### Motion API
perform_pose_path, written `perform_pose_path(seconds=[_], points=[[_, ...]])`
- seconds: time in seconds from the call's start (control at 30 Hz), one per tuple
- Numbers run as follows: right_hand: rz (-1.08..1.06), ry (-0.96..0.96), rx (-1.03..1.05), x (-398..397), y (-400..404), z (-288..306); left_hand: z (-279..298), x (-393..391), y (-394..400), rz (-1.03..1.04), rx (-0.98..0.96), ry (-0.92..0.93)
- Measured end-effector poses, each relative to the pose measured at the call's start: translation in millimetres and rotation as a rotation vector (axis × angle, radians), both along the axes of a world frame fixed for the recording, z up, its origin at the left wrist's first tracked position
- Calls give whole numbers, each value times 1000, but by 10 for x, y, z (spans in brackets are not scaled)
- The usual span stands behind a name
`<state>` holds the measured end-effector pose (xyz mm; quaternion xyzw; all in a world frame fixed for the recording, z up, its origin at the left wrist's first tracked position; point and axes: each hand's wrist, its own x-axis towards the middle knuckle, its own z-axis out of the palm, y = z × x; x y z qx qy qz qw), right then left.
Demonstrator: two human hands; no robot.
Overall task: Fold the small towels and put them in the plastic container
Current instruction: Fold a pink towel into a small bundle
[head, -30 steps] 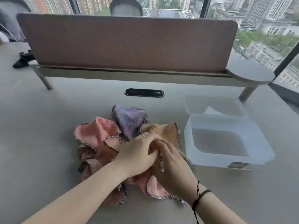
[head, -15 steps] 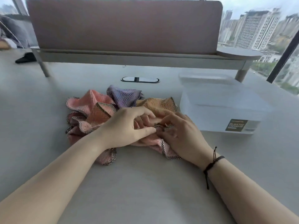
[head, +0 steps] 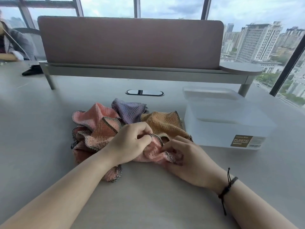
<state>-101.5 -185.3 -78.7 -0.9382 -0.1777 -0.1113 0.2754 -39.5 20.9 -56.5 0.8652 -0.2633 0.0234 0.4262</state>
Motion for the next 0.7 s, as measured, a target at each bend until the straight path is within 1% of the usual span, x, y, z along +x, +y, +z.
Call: perform_pose_path(seconds=[0.1, 0.23, 0.3, 0.37, 0.43, 0.5, 0.53, 0.6, 0.7], points=[[-51, -6, 88, 19, -45, 5, 8, 16, 12, -10, -123, 118], [-99, 86, 301, 35, -87, 70, 54, 35, 12, 36, -231, 114], [-111, 106, 383, 55, -121, 101, 74, 37, 9, 54, -348, 169], [-99, 126, 504, 74, -174, 148, 64, 72, 35, 88, -422, 214], [-55, 228, 689, 60, -218, 227, 80, 93, 46, 147, -535, 263], [-14, 332, 829, 9, -244, 325, 112, 76, 35, 142, -666, 342], [4, 369, 884, -18, -255, 364, 126, 65, 16, 116, -735, 401], [24, 458, 1007, -64, -275, 406, 140, 36, -7, 30, -809, 568], [58, 583, 1168, -126, -306, 453, 187, -33, 45, -248, -764, 832]])
